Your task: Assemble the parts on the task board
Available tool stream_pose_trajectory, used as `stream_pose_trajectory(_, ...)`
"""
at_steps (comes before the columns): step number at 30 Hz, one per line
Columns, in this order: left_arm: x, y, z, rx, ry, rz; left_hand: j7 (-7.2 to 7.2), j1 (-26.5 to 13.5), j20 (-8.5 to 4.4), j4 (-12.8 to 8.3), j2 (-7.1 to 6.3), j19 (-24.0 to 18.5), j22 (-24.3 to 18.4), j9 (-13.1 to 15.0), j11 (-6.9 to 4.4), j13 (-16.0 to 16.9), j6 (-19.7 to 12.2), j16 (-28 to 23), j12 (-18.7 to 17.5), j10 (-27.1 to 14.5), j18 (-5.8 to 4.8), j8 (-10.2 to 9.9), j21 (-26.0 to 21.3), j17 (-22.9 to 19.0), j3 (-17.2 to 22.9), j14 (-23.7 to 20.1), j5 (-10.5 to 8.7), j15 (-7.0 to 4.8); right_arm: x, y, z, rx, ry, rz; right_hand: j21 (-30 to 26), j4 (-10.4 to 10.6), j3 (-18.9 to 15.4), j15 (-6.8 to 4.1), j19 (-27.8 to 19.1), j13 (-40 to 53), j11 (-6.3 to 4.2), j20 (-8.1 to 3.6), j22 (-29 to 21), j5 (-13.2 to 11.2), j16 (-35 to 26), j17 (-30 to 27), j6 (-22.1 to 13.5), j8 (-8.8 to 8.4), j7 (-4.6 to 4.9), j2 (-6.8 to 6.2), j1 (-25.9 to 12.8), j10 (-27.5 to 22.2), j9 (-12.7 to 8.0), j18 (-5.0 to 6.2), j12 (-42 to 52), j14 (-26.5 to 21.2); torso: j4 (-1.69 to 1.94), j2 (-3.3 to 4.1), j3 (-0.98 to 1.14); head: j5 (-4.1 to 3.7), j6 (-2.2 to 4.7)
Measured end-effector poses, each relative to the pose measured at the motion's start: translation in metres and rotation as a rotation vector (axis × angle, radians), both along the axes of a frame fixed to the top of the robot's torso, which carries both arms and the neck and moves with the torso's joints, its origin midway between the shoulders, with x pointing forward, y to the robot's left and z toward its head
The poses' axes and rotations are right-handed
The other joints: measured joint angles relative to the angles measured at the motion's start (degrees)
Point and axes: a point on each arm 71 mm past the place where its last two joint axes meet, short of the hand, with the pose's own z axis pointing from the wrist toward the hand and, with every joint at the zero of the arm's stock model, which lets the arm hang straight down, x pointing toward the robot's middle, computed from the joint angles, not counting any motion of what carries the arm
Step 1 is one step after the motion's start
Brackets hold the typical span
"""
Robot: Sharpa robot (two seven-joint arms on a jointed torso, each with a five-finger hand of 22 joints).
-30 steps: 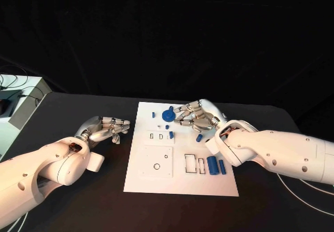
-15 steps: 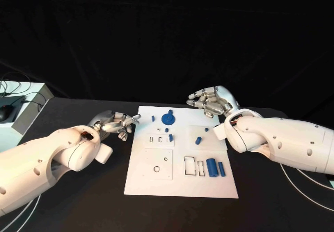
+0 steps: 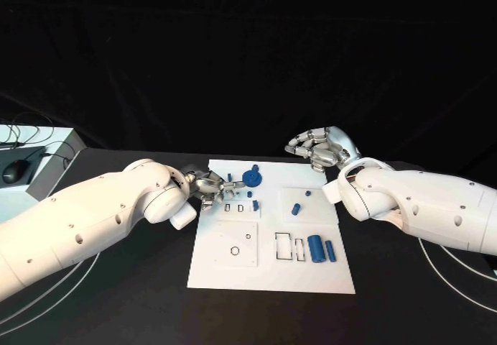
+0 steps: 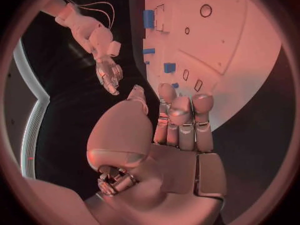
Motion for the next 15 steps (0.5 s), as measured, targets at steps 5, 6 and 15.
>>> stream_pose_trajectory(5, 0.005, -0.016, 0.0, 0.091, 0.017, -0.043, -0.12, -0.7, -0.18, -0.3, 0.68, 0.2, 0.6, 7.1, 0.0, 1.6, 0.6, 0.0, -0.9, 0.0, 0.0, -4.1, 0.0, -0.3, 0.6, 0.0, 1.34, 0.0, 0.004, 0.003, -0.003, -0.02, 0.02, -0.008, 0.7, 0.7, 0.4, 0.0, 0.0, 2.4, -0.02, 0.0, 0.0, 0.4, 0.5, 0.7, -0.2, -0.27, -0.19, -0.29, -0.9, 0.8, 3.7, 0.0, -0.2, 0.0, -0.11, -0.21, 0.28, 0.07, 0.04)
stream_pose_trajectory(6, 0.005, -0.018, 0.0, 0.103, 0.018, -0.051, -0.14, -0.8, -0.17, -0.3, 0.83, 0.2, 0.8, 8.8, -0.04, 2.0, 1.2, 0.0, -1.2, 0.0, 0.0, -5.7, -0.1, -0.4, 0.6, 0.0, 1.5, 0.0, 0.005, 0.004, -0.003, -0.025, 0.022, -0.01, 0.7, 0.8, 0.4, 0.0, 0.0, 2.7, 0.07, 0.0, 0.0, 0.5, 0.5, 0.7, -0.2, -0.62, -0.19, -0.38, -1.0, 0.8, 4.3, 0.0, -0.4, 0.0, -0.13, -0.24, 0.35, 0.07, 0.04)
stream_pose_trajectory(15, 0.009, -0.037, -0.001, 0.176, 0.029, -0.1, -0.07, -1.6, -0.07, 0.1, 0.06, 0.3, 2.4, 15.3, -0.19, 3.8, 3.4, 0.0, -2.5, 0.6, 0.0, -12.4, -0.9, -0.7, 3.4, 0.0, 1.51, 0.0, 0.012, 0.009, -0.007, -0.053, 0.041, -0.023, 0.7, 0.8, 0.4, 0.0, 0.0, 3.4, 0.08, 0.0, 0.0, 1.0, 0.5, 0.7, -0.2, -1.39, -0.19, -0.38, -1.0, 0.8, 5.5, 0.0, -0.9, 0.0, -0.46, -0.39, 0.67, -1.02, 0.83)
